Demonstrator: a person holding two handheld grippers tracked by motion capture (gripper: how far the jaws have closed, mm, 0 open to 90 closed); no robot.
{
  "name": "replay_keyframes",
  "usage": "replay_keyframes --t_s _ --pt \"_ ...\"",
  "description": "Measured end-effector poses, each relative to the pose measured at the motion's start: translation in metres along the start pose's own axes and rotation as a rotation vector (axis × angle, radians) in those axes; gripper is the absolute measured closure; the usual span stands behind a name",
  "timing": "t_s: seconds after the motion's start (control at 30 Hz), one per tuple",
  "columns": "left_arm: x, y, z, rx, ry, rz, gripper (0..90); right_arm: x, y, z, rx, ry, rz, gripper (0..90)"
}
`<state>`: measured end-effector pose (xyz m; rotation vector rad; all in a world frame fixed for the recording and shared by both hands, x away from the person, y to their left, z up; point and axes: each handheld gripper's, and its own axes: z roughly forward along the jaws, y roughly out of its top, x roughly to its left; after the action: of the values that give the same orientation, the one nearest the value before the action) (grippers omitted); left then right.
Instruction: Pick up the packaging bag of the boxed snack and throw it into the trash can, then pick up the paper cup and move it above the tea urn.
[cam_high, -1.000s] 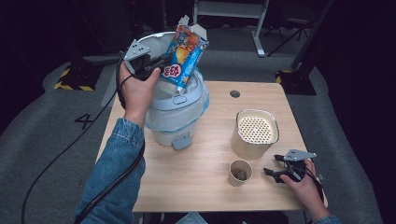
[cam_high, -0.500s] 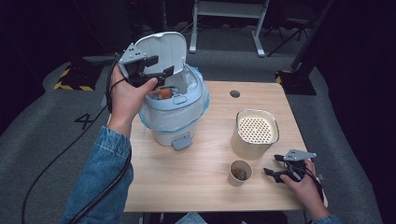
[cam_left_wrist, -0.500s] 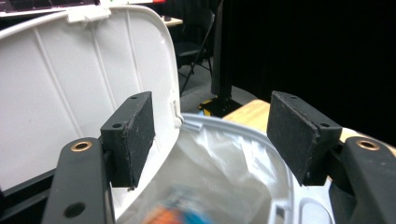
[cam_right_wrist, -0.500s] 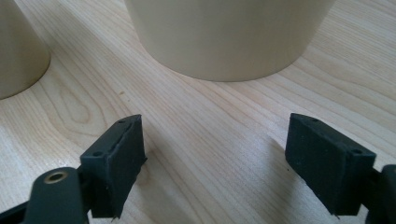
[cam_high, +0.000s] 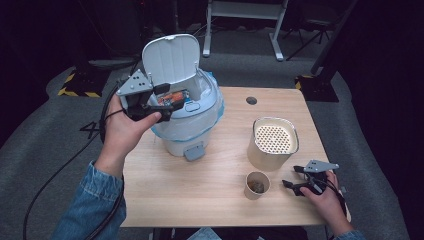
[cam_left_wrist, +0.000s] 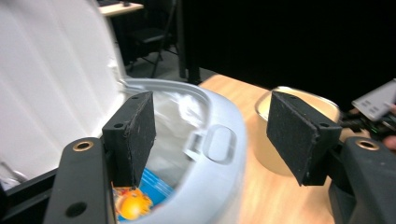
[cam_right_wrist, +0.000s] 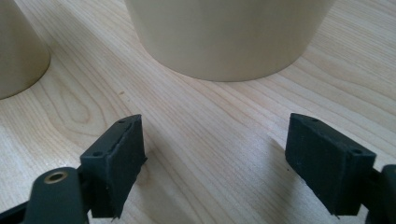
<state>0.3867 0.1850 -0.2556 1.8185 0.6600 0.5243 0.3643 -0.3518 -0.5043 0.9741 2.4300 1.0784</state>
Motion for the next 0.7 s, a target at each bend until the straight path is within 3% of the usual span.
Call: replay_keyframes --t_s 0.27,0.4,0.63,0.7 --pt "-0.024 -0.022 -0.004 0.034 -0.077 0.009 33.4 0.000 0.000 0.000 0.000 0.000 0.000 20.0" --pt "-0.031 -0.032 -0.003 0.047 -0.096 0.008 33.4 0.000 0.000 0.000 0.000 0.000 0.000 20.0" --pt "-0.043 -0.063 0.001 0.078 -0.137 0.000 33.4 0.000 0.000 0.000 0.000 0.001 0.003 20.0" --pt "-0.048 -0.082 0.006 0.096 -0.156 -0.008 33.5 0.000 0.000 0.000 0.000 0.000 0.003 20.0"
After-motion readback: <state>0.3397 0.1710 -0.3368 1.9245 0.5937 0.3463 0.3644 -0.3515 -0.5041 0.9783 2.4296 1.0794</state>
